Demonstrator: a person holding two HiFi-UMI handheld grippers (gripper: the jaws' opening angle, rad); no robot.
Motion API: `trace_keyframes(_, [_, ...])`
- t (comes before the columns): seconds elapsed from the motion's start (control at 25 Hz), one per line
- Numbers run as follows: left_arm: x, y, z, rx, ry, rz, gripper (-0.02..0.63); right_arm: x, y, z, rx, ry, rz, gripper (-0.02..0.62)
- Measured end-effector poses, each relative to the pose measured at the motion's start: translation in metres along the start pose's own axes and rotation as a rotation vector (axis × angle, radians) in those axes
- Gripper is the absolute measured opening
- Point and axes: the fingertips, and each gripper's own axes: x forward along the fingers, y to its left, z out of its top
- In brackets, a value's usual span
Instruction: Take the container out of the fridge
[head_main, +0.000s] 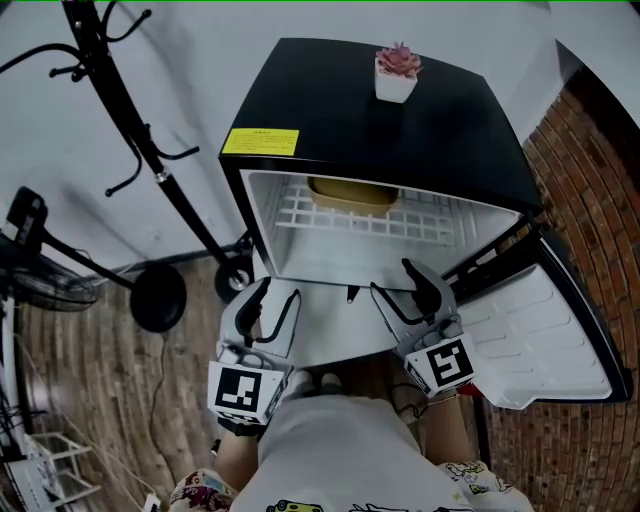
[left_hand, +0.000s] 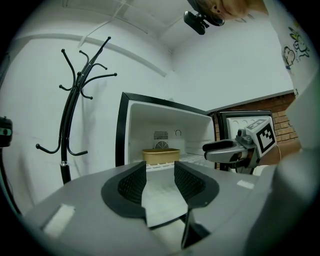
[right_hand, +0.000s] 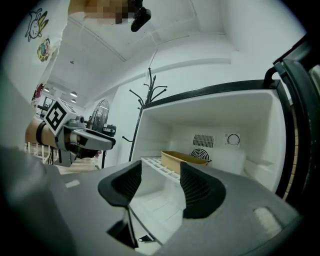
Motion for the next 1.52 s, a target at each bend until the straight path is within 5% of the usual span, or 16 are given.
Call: trace_keyframes(1.52, [0.013,-0.008,-0.007,-0.004,-0.017,-0.009,0.172,0.096,-0.027,-0.008,-0.467,0.185,0.065,0.236])
